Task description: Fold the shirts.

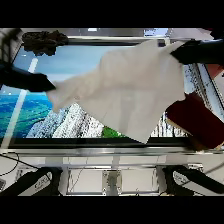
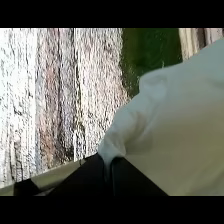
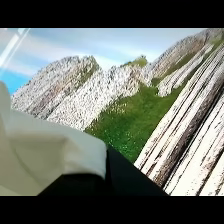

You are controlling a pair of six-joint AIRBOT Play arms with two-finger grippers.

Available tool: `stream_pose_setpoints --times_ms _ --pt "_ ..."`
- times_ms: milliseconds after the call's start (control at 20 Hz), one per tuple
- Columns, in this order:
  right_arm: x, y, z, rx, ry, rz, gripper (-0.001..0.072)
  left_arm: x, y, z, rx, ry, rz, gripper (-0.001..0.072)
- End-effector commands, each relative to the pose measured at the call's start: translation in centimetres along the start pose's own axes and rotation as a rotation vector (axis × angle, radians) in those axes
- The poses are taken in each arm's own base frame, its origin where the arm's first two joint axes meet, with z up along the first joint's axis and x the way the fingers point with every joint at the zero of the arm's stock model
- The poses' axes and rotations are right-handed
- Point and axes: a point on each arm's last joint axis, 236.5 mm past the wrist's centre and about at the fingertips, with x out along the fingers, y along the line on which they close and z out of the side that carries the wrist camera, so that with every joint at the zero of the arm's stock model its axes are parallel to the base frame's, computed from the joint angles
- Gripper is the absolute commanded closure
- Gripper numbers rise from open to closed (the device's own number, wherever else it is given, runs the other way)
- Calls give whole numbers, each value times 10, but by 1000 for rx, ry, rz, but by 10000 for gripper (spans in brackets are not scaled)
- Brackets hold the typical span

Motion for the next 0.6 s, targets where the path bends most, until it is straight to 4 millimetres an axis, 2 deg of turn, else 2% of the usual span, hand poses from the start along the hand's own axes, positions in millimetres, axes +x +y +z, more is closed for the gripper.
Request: stream_pose_setpoints --times_ms 0,50,150,200,300,400,500,550 --pt "121 -36 -37 180 173 42 689 109 52 -49 -177 122 17 692" --pt "156 -44 -48 239 201 41 688 135 66 -54 -231 115 28 692" --pt "223 -49 -72 320 232 55 671 170 80 -52 -322 79 23 691" --pt "252 -47 -78 350 222 72 597 180 85 -44 -348 49 18 682" --pt "291 -43 -83 408 181 95 281 189 97 -17 -382 -69 31 681" --pt "303 -48 -83 421 156 86 272 180 110 17 -375 -205 66 680" --pt "293 -57 -77 427 145 77 272 159 110 53 -346 -306 72 680" --pt "281 -63 -75 430 151 75 272 147 105 69 -321 -333 64 642"
